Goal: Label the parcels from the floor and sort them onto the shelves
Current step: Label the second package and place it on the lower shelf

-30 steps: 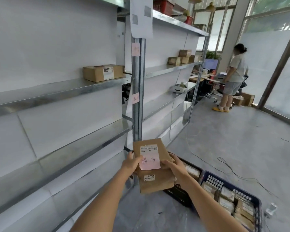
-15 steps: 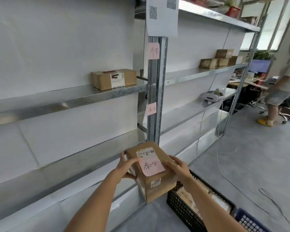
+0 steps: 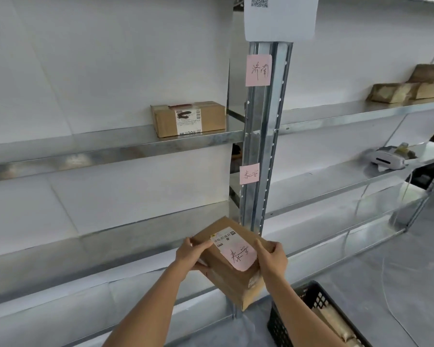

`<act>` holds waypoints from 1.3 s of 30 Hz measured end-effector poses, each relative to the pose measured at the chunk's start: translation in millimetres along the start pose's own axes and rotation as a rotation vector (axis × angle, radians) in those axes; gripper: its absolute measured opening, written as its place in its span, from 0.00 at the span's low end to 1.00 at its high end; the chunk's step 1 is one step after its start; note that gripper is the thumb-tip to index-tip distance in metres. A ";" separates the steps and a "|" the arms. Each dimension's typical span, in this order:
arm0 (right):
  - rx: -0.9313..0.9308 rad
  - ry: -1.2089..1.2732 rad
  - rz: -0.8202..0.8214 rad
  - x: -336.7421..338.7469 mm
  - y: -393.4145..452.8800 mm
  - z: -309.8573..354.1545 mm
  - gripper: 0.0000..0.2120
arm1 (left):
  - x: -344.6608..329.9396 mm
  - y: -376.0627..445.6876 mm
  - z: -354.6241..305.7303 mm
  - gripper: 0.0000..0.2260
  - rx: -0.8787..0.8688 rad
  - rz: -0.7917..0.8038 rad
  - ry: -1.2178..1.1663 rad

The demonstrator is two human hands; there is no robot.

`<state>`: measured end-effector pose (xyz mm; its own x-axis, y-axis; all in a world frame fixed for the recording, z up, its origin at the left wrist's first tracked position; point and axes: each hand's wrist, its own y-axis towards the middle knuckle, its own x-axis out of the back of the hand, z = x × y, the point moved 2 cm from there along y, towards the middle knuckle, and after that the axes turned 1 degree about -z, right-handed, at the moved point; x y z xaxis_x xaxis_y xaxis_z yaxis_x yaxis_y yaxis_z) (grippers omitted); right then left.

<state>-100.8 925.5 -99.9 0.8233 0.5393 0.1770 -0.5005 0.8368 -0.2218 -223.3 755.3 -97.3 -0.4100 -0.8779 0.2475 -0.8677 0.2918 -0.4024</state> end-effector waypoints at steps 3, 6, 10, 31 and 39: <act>-0.002 -0.041 0.098 -15.9 15.3 0.2 0.19 | 10.8 14.1 1.6 0.30 -0.002 0.015 0.026; 0.003 -0.063 0.183 -29.2 30.1 7.6 0.20 | 23.7 25.3 -1.4 0.27 -0.007 0.082 0.130; -0.005 -0.112 0.313 -46.7 55.6 18.0 0.24 | 39.2 49.8 -3.3 0.30 -0.050 0.078 0.314; 0.174 -0.347 0.654 -148.0 116.8 59.2 0.42 | 81.9 120.4 -20.6 0.27 -0.195 -0.206 0.284; 0.383 -0.656 0.651 -163.3 159.6 69.4 0.45 | 56.6 143.4 -25.2 0.28 -0.230 -0.256 0.184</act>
<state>-333.6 977.5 -97.6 0.1052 0.7517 0.6511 -0.9490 0.2716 -0.1602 -378.0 757.1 -118.8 -0.1972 -0.8569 0.4764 -0.9803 0.1676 -0.1044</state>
